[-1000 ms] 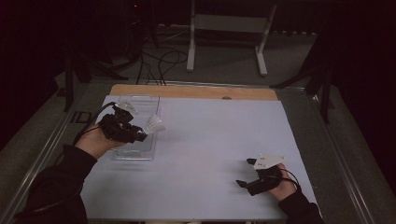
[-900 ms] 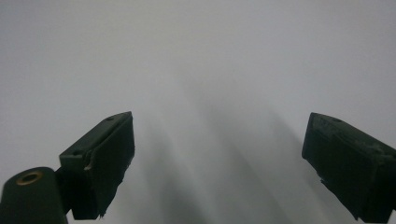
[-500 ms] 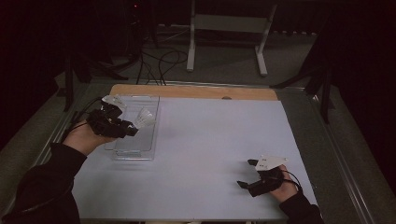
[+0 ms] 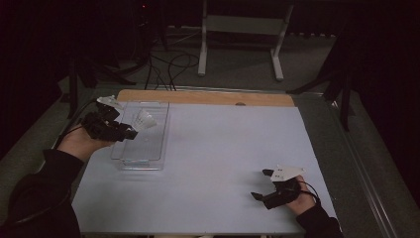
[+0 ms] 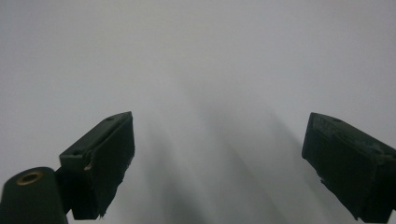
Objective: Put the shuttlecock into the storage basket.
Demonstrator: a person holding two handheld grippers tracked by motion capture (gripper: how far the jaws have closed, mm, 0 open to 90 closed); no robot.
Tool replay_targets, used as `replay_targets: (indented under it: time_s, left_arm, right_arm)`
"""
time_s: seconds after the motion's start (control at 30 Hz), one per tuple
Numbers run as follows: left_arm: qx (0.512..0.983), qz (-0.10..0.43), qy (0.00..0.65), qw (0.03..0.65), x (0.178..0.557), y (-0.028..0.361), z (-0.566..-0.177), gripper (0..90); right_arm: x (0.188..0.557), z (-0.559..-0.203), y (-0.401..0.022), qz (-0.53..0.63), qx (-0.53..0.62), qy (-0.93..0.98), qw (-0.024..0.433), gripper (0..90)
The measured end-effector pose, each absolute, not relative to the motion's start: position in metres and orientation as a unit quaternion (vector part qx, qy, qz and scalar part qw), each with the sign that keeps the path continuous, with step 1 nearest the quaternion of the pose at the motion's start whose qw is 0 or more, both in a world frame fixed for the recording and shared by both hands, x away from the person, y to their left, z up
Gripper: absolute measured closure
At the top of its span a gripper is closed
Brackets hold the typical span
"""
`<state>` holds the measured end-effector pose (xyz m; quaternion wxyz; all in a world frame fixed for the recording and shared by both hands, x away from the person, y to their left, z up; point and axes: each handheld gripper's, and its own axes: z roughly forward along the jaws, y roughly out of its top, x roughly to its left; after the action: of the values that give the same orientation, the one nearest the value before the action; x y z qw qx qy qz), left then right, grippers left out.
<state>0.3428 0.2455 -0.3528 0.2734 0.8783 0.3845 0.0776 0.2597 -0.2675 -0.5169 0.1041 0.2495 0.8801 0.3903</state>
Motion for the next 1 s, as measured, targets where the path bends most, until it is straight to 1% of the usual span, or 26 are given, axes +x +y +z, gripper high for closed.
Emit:
replay_targets:
  time_s: [0.67,1.0]
  left_arm:
    - [0.860,0.089,0.419,0.277,0.342,0.278,-0.351,66.0]
    - [0.852,0.082,0.431,0.285,0.343,0.293,-0.367,65.9]
  right_arm:
    - [0.260,-0.517,-0.269,0.388,0.251,0.881,0.107,9.4]
    - [0.260,-0.516,-0.269,0.390,0.249,0.880,0.105,9.4]
